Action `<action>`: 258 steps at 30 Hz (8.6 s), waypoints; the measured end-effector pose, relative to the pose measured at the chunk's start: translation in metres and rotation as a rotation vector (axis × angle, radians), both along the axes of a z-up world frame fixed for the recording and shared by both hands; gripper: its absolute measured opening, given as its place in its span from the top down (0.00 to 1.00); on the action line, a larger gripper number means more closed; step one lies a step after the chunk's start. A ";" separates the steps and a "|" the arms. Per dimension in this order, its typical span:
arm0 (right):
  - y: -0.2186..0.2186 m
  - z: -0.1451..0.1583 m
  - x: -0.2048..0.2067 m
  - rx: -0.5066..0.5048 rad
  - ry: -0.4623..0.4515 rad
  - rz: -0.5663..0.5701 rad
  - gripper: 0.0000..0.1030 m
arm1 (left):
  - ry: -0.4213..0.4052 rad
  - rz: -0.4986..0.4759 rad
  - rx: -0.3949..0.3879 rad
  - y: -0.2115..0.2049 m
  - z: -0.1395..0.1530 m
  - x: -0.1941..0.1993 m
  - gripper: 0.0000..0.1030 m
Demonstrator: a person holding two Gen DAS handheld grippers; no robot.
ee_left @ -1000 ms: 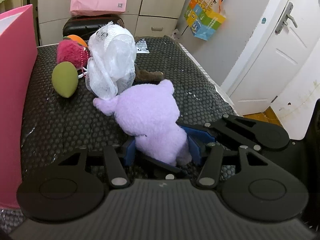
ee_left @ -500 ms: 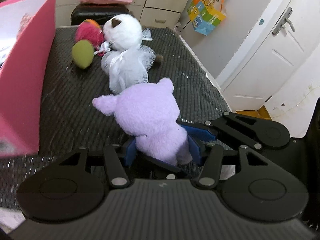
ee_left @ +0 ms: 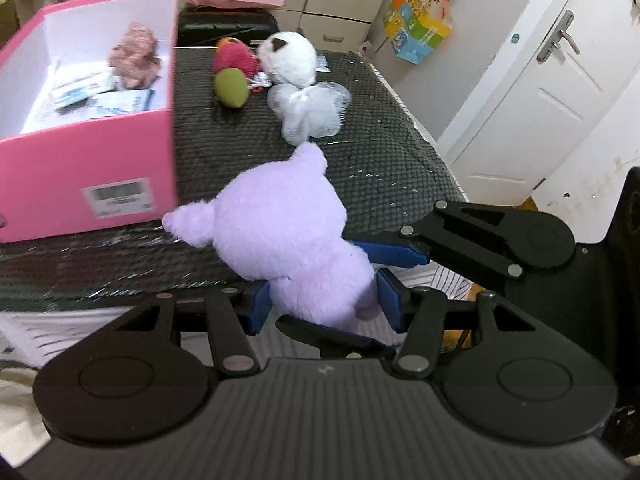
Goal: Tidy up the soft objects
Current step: 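Lift the lavender plush with the left tool toward the pink box, then lower the lavender plush into the pink box and open the left tool, then withdraw the left tool from the box while the right tool moves to the white mesh puff, then grasp the green egg sponge with the left tool while the right tool grasps the white mesh puff, then carry the sponge and mesh puff with both tools over the pink box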
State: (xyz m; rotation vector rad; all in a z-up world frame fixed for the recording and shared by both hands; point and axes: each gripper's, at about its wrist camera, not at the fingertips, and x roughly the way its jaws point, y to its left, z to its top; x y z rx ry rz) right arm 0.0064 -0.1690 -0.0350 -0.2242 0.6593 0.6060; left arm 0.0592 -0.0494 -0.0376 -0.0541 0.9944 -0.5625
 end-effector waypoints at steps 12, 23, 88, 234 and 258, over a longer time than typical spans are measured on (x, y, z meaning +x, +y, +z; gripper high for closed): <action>0.057 0.043 -0.002 0.032 -0.047 0.120 0.45 | -0.045 0.097 0.039 0.061 0.051 -0.013 0.48; 0.091 0.070 0.046 0.025 -0.122 0.141 0.45 | -0.138 0.143 0.037 0.093 0.083 0.024 0.48; 0.097 0.082 0.185 -0.164 -0.059 0.102 0.34 | -0.263 0.272 0.114 0.127 0.105 0.119 0.41; -0.080 0.022 0.037 0.062 0.098 0.000 0.56 | -0.097 0.095 0.021 0.024 0.017 0.011 0.63; 0.076 0.067 0.131 0.051 -0.029 0.124 0.56 | -0.369 0.269 0.118 0.118 0.072 0.072 0.63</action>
